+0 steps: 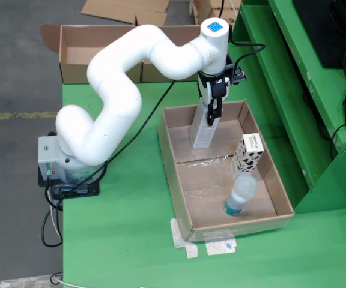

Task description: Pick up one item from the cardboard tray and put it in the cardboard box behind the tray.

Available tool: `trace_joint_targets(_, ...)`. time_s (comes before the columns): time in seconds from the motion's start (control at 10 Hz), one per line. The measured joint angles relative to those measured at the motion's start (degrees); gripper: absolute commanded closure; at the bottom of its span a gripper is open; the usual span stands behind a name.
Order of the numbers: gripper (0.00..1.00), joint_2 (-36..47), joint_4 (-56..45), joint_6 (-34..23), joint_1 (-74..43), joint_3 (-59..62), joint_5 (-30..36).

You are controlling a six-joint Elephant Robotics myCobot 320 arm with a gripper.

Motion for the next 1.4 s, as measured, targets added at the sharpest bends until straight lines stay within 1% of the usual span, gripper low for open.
trace_joint_targets(0.3,1.0,-0.5,-2.5,0.0,0.0,3.3,0.6)
trace_joint_targets(0.6,1.0,-0.5,-6.1,0.6,0.4,7.1,-0.2)
trace_joint_targets(0.8,1.0,2.6,-6.8,1.8,1.7,6.4,-0.9)
trace_joint_targets(1.0,1.0,2.9,-7.9,2.2,1.6,7.2,-1.5)
trace_joint_targets(1.2,1.0,2.9,-10.6,2.4,1.8,12.1,-1.8)
trace_joint_targets(1.3,1.0,1.9,-12.2,2.4,1.7,14.5,-1.7)
trace_joint_targets(1.4,1.0,-1.3,-15.5,2.4,1.7,17.3,-2.2)
